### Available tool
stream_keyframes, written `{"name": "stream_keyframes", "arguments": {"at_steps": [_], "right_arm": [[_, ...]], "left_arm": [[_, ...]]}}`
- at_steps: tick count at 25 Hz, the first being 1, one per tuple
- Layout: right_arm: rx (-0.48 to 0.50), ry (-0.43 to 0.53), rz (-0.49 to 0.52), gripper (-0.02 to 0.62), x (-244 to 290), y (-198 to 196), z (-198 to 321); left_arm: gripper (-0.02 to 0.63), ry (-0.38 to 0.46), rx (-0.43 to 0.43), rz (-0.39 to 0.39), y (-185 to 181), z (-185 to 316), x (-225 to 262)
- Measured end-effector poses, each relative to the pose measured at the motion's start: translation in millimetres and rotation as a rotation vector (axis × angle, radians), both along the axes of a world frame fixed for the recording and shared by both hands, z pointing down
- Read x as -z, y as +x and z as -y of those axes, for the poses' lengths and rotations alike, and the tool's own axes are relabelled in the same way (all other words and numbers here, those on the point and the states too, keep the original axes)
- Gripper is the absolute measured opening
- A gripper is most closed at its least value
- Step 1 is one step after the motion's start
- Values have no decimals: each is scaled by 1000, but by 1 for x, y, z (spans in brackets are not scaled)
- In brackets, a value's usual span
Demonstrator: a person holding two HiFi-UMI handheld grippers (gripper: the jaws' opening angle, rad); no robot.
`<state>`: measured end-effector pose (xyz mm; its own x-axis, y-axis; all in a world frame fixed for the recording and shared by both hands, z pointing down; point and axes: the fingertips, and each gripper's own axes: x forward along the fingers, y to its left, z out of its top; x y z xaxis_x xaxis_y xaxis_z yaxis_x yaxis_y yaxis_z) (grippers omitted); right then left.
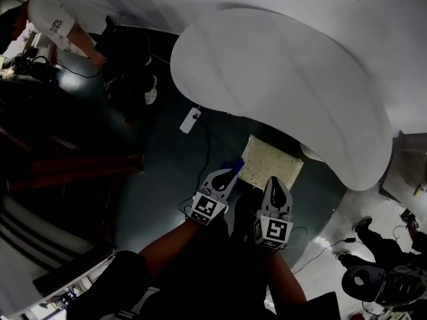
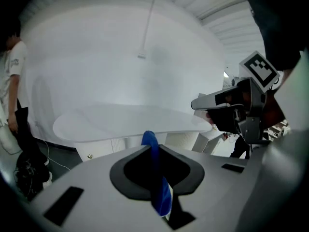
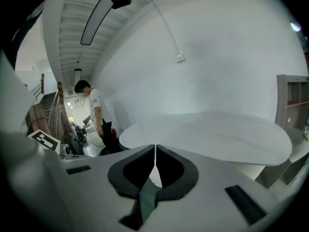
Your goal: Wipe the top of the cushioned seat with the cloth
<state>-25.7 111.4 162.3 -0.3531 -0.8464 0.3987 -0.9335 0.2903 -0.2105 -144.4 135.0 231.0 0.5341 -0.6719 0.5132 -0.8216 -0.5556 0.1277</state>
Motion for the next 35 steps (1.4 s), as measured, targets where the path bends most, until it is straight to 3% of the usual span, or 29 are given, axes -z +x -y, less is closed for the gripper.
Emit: {"name": "stream_keyframes", "arguments": {"at_steps": [3, 7, 12, 17, 23, 28, 35], "right_arm": [[39, 5, 38, 38, -37, -8, 20], [139, 6, 69, 38, -72, -29, 24], [98, -33, 60, 38, -115, -15, 46], [78, -75, 18, 38, -172, 2, 67], [49, -149, 29, 38, -235, -9, 62], [26, -144, 40, 38, -262, 12, 80], [3, -167, -14, 38, -289, 50, 77]], "left_arm": [[51, 20, 9, 21, 3, 30, -43], [51, -21, 84, 31, -13, 44, -90], [51, -54, 81, 74, -12, 62, -153], [51, 10, 24, 114, 2, 91, -197], [51, -43, 41, 145, 2, 102, -270], [51, -50, -15, 184, 14, 112, -309], [51, -134, 138, 290, -26, 116, -368]]}}
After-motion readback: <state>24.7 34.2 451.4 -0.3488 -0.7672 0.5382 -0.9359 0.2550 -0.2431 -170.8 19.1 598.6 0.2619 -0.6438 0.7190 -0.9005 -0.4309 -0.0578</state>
